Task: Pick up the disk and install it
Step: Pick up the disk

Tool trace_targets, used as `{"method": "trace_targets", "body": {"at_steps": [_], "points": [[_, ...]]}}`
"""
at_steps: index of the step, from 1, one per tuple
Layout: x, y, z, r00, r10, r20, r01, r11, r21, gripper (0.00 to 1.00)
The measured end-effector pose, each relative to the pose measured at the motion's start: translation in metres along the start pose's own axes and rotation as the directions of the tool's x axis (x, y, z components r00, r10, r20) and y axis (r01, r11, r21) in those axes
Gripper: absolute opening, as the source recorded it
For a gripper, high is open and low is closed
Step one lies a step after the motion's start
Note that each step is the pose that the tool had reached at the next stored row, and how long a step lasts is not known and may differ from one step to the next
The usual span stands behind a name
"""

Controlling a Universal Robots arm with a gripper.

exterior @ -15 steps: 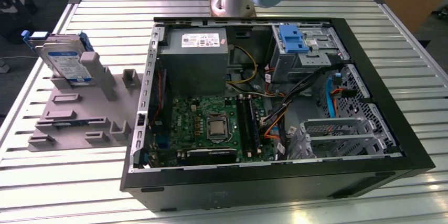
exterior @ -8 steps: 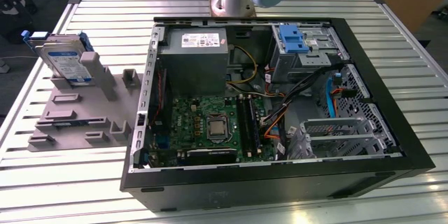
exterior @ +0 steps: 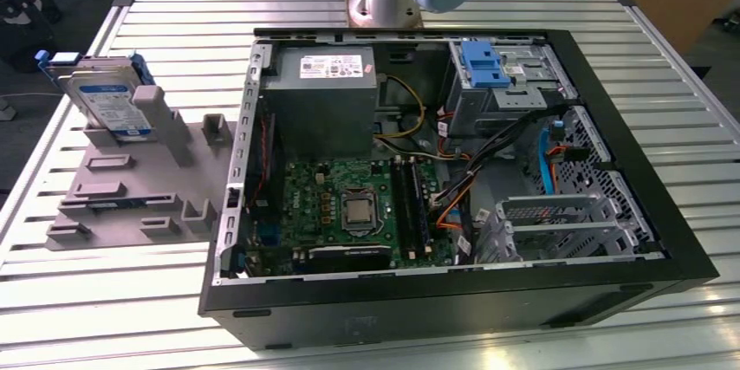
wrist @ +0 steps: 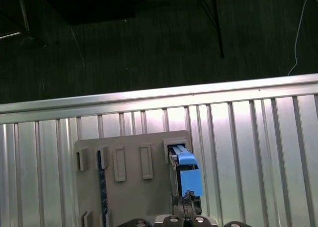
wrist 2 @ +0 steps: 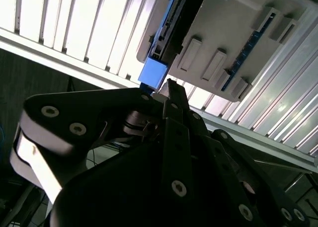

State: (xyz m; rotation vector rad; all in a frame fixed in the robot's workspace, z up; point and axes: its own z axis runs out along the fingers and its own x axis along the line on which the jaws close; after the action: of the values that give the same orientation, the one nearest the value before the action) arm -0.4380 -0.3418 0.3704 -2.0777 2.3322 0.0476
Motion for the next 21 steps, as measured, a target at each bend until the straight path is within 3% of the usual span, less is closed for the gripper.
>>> {"method": "trace_targets", "body": {"at_steps": [8,15,18,19,21], "points": [[0.0,0.0,0.0,1.0,0.0,0.0,0.0,1.0,0.0,0.11],[0.0,0.0,0.0001,1.0,-0.001,-0.0001,0.001,1.0,-0.0001,0.41],[0.0001,0.0001,0.0005,1.0,-0.001,0.0,0.001,1.0,0.0,0.47],[0.0001,0.0002,0.0007,1.0,-0.001,0.0,0.001,1.0,0.0,0.53],[0.0002,0.0006,0.0015,1.0,-0.005,0.0001,0.005,1.0,0.0001,0.53]]}}
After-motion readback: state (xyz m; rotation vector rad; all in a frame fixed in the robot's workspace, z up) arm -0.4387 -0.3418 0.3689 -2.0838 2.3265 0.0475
